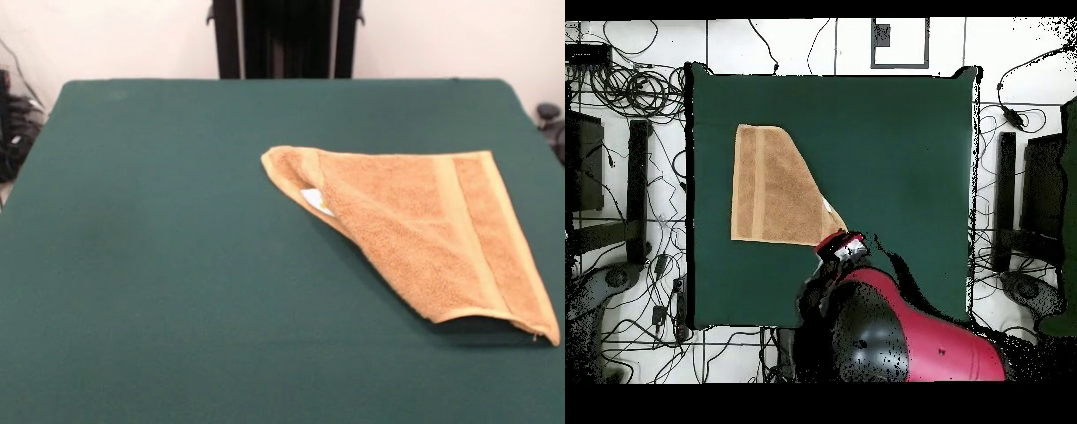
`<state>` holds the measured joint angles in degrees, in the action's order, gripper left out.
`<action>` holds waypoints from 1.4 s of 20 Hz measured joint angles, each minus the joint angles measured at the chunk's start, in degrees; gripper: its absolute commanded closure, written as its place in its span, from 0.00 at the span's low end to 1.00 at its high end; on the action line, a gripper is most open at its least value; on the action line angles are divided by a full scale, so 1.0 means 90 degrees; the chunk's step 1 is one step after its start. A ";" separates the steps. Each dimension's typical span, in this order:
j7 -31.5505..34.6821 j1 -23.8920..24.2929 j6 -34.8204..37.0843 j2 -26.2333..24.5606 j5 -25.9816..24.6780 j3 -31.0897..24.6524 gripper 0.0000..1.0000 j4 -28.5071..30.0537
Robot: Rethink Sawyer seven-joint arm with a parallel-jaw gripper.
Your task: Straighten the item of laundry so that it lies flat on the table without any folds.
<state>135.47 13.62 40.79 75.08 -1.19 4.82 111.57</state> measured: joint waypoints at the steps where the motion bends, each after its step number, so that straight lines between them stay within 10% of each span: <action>1: -0.0224 0.0140 0.0001 0.0045 -0.0050 -0.0096 0.00 0.0000; 13: -0.2641 0.1534 -0.0109 0.0050 -0.0304 -0.1096 0.00 0.0084; 28: -0.2837 0.2427 -0.1470 -0.0928 -0.1297 -0.1930 0.00 0.0637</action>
<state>109.94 35.46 27.55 66.73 -12.86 -12.56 117.31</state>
